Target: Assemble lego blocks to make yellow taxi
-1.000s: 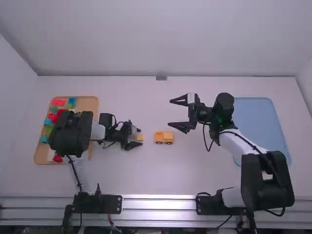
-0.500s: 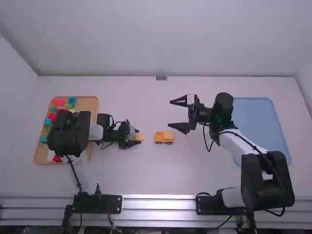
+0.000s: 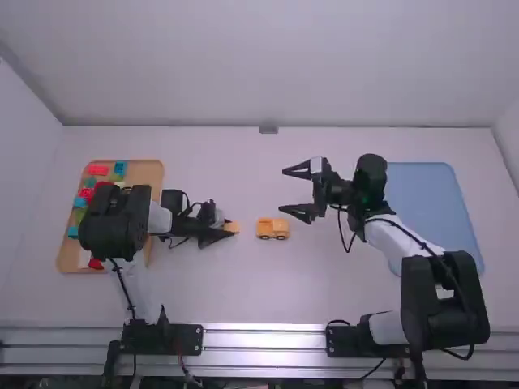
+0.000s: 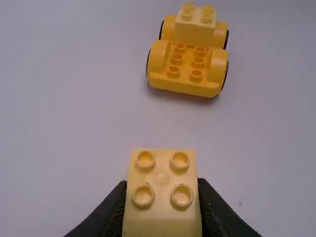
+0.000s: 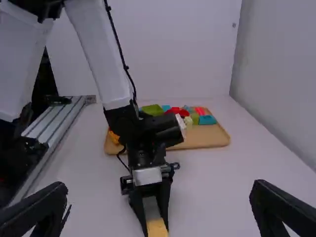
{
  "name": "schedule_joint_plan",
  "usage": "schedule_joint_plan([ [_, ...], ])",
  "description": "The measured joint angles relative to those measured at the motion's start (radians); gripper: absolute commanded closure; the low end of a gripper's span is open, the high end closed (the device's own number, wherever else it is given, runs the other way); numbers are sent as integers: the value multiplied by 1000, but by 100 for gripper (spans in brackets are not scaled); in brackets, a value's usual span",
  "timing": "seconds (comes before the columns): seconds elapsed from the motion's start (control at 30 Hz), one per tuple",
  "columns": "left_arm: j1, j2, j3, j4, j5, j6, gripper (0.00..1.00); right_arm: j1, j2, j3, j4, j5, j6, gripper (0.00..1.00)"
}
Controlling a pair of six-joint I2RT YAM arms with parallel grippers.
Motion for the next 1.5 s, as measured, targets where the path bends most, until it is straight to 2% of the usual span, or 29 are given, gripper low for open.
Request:
schedule_joint_plan([
  [0.13, -4, -20, -6, -4, 10, -5, 83, -17, 0, 4, -205, 67, -66, 1],
  [0.17, -9, -40, -7, -3, 9, -15, 83, -29, 0, 5, -303, 93, -124, 1],
  [0.37, -43, -126, -3, -3, 12, -81, 85, -61, 0, 7, -664, 148, -456, 2],
  [0.43, -60, -146, 8, -3, 13, -113, 86, -60, 0, 6, -763, 168, -603, 1],
  [0.5, -72, -150, 17, -3, 13, -126, 86, -59, 0, 1, -782, 190, -678, 1],
  [0.6, -107, -150, 30, -2, 12, -143, 86, -39, 0, -33, -737, 252, -791, 1],
  [0.77, -173, -150, 41, -6, -9, -157, 88, 15, 16, -146, -481, 336, -844, 1],
  [0.97, -208, -150, 66, -5, -19, -165, 89, -13, 200, -182, -203, 307, -798, 2],
  [1.1, -214, -150, 69, -3, -22, -185, 89, -31, 391, -132, -157, 214, -821, 1],
  [1.23, -250, -150, 69, -3, -38, -188, 91, -8, 541, -42, -156, 175, -841, 2],
  [1.5, -309, -150, 69, -6, -121, -201, 94, 11, 674, 97, -156, 110, -845, 1],
])
